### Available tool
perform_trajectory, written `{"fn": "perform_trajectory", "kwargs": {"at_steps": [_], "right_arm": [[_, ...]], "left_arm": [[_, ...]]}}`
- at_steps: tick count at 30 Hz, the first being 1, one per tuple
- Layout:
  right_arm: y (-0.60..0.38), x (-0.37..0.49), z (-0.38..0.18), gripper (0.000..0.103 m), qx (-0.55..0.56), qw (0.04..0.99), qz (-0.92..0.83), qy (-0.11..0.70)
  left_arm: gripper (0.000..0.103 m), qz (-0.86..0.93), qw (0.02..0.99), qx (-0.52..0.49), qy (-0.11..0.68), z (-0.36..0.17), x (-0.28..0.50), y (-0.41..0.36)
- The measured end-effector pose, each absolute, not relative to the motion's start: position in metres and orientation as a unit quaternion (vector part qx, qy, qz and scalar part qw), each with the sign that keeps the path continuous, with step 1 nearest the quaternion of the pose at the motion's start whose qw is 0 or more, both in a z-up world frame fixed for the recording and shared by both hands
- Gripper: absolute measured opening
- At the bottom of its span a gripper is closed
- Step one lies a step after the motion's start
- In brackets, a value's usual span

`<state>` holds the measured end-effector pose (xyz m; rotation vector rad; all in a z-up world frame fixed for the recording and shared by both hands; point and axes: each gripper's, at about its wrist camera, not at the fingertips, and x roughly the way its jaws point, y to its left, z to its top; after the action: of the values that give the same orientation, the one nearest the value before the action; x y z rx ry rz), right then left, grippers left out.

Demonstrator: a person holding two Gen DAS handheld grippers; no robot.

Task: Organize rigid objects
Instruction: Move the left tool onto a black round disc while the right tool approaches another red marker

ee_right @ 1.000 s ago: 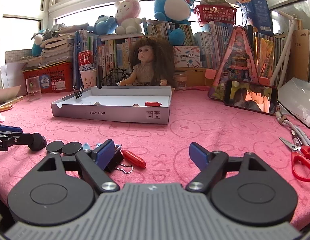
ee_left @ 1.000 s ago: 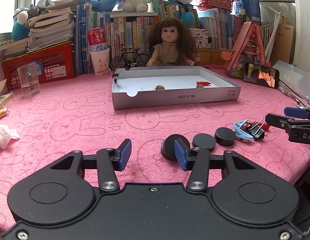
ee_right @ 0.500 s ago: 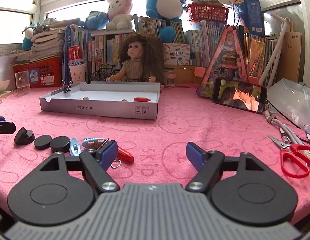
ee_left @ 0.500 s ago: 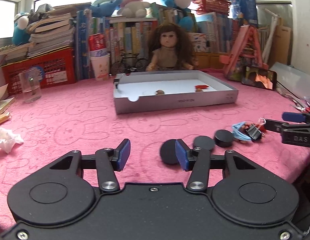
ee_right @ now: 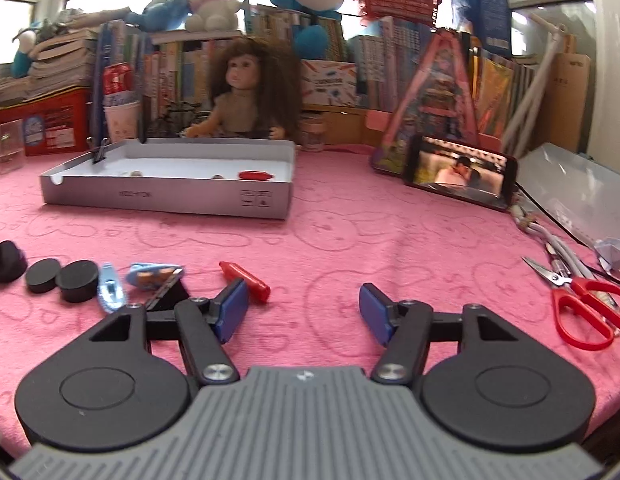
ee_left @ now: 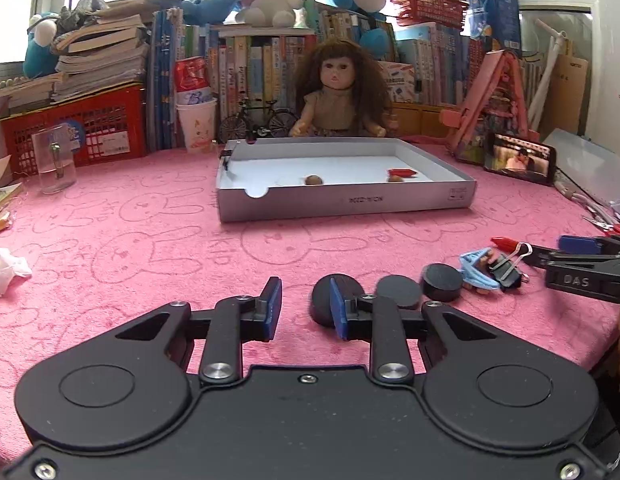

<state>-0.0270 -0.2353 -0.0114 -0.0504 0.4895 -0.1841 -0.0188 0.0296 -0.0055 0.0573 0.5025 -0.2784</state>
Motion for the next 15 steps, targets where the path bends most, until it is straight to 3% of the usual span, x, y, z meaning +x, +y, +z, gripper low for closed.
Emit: {"fn": "perform_trajectory", "kwargs": {"at_steps": [15], "right_arm": [[-0.236, -0.008, -0.008, 0.075, 0.010, 0.961, -0.092, 0.259]], "left_arm": [[0.027, -0.079, 0.964, 0.025, 0.252, -0.009, -0.010, 0.041]]}}
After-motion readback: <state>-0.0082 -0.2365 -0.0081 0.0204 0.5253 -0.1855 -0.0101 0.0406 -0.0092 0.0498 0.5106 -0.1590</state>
